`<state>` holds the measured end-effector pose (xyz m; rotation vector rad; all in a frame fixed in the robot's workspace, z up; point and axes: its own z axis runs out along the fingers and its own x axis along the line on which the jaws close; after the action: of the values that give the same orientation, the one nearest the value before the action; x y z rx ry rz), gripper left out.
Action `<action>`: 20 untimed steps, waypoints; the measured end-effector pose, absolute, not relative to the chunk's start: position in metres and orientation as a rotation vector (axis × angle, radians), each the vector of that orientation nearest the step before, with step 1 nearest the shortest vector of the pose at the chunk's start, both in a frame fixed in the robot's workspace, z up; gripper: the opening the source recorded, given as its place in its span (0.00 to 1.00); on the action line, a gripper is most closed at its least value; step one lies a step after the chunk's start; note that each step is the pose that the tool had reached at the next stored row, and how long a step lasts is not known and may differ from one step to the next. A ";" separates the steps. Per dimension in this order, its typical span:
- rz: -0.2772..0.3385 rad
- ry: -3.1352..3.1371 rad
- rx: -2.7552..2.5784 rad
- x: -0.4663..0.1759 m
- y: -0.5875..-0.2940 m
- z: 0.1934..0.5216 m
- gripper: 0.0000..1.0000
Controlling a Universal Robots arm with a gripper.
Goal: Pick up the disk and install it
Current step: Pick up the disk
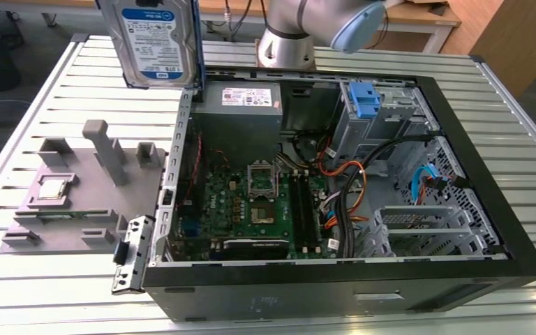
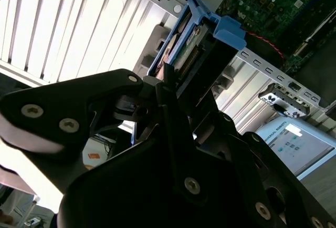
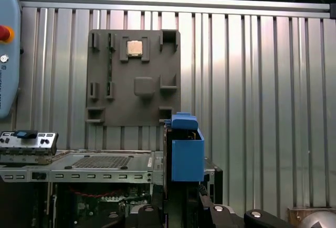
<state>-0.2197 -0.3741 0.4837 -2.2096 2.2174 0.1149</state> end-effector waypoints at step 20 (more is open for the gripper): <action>0.115 2.217 -2.209 -0.176 -0.374 0.483 0.35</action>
<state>-0.1761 -0.3741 0.4834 -2.2095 2.2174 0.1150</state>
